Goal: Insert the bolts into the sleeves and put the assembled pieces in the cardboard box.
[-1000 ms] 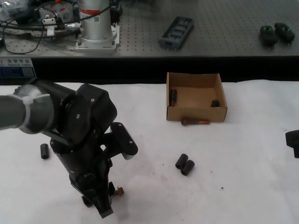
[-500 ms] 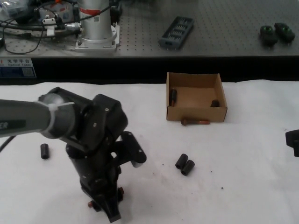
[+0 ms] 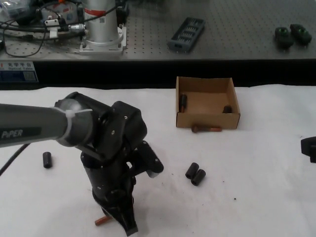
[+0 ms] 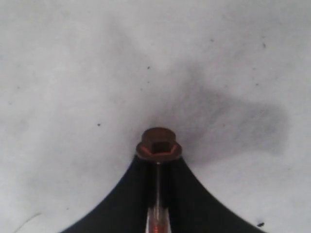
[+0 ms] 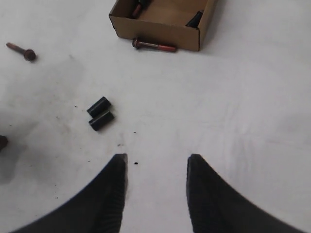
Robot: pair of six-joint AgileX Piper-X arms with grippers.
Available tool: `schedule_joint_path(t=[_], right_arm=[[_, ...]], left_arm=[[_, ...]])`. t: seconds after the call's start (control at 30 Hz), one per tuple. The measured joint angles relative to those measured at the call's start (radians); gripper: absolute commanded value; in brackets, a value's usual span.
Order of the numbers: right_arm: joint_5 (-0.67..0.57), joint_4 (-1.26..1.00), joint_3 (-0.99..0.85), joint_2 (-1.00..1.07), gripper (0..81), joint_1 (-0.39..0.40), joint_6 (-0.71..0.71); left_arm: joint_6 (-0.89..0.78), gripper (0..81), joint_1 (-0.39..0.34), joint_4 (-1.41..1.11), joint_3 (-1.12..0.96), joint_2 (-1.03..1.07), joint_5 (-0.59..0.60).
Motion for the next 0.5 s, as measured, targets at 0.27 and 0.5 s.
schedule_joint_path(t=[0.27,0.5], right_arm=[[-0.105,-0.102,-0.025,0.215,30.4,0.055,0.155],[-0.058,-0.156,-0.16,0.491,30.4,0.199,0.335]], left_arm=[[-0.236,0.6,0.056,-0.237,0.073,-0.224,0.188],[-0.568,0.6,0.074,-0.555,0.27,-0.627,0.262]])
